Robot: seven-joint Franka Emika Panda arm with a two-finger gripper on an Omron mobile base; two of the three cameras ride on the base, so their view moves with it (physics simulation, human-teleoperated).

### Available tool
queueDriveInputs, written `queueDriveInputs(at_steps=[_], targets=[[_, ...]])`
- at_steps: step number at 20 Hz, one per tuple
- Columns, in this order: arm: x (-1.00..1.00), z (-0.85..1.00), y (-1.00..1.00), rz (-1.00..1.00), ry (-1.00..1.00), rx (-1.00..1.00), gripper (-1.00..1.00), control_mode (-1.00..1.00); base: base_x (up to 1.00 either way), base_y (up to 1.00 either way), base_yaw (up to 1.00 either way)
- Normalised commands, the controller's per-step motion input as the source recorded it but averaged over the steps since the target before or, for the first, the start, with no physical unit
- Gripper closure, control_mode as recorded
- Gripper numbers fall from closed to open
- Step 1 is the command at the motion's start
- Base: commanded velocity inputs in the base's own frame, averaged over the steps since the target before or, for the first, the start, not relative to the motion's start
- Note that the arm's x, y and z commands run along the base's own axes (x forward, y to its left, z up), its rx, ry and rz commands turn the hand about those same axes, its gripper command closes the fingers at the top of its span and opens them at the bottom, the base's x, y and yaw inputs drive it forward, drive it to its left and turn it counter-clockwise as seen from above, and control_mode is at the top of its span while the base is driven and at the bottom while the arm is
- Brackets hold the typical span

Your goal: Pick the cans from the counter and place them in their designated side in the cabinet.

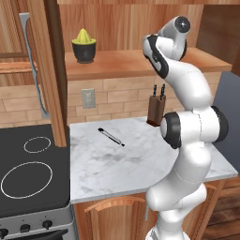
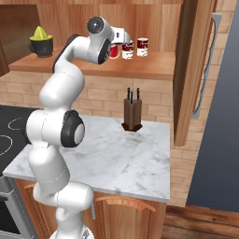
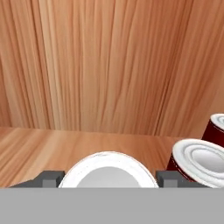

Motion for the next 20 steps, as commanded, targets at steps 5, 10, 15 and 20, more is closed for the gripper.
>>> queueDriveInputs(at_steps=[5,10,15,20], targets=[[0.24,-0.1,0.0,0.0,0.0,0.0,-1.0,-1.0,0.0,0.0,0.0],[0.14,0.01,-0.02,0.01,-0.03,0.0,-1.0,-1.0,0.0,0.0,0.0],[0.01,0.16,0.0,0.02,-0.07,0.0,-1.0,-1.0,0.0,0.0,0.0],[0.0,0.12,0.0,0.04,-0.09,0.0,-1.0,-1.0,0.0,0.0,0.0]])
